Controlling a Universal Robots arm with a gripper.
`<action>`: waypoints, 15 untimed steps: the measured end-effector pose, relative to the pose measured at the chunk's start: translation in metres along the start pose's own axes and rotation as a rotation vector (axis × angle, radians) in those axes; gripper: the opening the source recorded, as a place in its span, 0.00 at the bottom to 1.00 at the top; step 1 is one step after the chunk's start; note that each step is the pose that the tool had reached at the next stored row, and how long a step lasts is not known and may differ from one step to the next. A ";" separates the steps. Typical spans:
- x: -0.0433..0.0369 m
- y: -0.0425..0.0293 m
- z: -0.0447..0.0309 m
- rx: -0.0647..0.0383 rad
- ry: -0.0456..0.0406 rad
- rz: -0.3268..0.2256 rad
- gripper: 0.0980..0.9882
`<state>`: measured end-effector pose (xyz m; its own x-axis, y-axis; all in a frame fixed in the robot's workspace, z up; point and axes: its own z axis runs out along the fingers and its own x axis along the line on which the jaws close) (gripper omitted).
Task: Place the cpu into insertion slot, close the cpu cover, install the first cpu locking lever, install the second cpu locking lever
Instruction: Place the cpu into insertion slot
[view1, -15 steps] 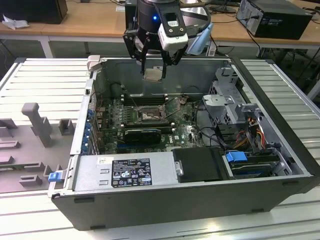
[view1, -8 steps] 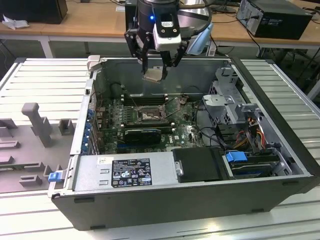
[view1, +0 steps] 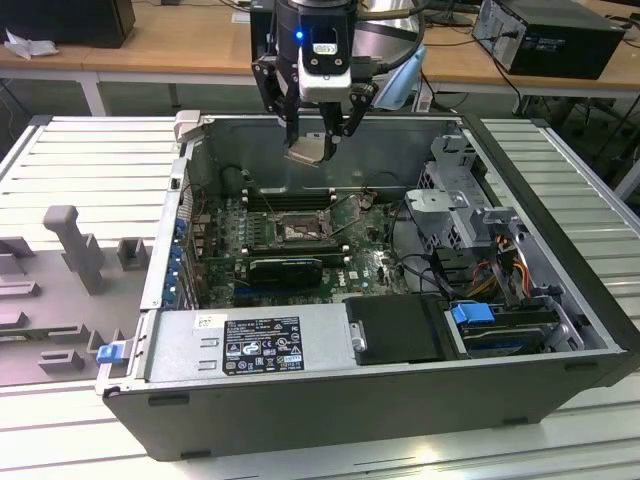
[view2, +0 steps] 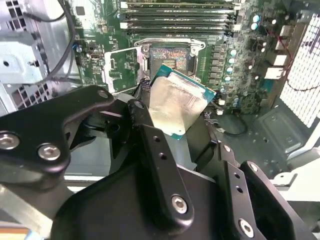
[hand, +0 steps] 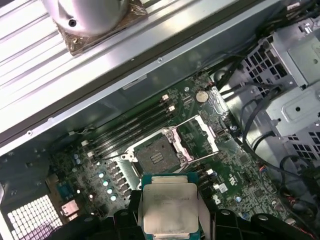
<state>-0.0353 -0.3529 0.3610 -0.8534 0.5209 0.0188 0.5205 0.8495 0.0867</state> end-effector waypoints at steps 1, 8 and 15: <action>0.0000 0.0000 0.0000 0.000 -0.0012 0.014 0.49; 0.0000 0.0000 0.0004 -0.003 -0.0156 0.177 0.49; 0.0000 -0.0001 0.0007 -0.006 -0.0295 0.337 0.49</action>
<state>-0.0352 -0.3529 0.3603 -0.6320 0.7747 0.0186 0.7730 0.6285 0.0865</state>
